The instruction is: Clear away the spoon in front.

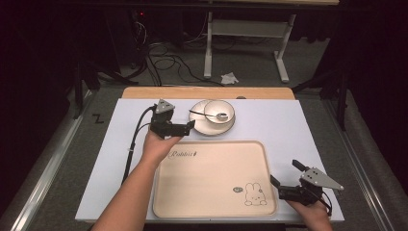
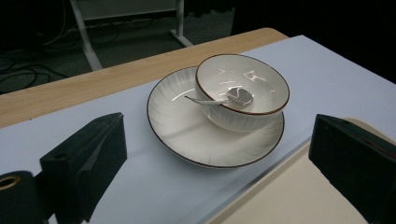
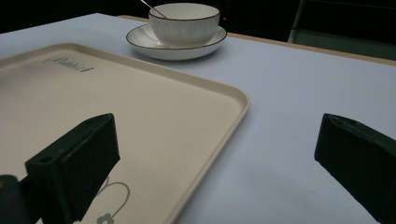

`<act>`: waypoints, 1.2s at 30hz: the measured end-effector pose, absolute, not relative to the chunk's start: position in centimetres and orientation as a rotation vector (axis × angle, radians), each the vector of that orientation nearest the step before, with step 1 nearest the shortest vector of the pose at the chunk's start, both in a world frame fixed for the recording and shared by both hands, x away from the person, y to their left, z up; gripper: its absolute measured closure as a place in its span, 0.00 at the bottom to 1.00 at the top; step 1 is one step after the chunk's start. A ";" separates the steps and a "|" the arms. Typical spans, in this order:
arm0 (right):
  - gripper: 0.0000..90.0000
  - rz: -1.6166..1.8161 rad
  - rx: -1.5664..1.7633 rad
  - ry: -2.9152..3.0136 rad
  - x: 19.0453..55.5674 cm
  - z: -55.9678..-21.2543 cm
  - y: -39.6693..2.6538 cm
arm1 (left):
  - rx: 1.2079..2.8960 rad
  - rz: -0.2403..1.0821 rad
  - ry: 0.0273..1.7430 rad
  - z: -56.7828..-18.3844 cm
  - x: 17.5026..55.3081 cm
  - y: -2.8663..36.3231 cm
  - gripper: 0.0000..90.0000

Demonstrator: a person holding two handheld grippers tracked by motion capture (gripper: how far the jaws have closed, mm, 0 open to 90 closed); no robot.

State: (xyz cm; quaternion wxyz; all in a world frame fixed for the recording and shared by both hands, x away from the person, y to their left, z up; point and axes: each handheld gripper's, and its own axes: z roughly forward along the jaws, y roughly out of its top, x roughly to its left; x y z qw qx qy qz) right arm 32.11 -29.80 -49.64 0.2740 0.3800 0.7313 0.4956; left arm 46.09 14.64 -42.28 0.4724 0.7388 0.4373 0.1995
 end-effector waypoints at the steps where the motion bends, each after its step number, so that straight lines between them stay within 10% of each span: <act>1: 0.01 1.338 1.020 1.968 32.2 -49.7 -29.8 | 1.809 0.487 1.074 -42.3 46.4 14.6 0.06; 21: 0.01 1.386 1.046 1.964 32.2 -49.7 -29.8 | 1.764 0.428 1.187 -42.7 50.5 13.4 0.13; 36: 0.01 1.403 1.058 1.965 32.3 -49.7 -29.8 | 1.765 0.391 1.273 -44.1 52.1 12.0 0.50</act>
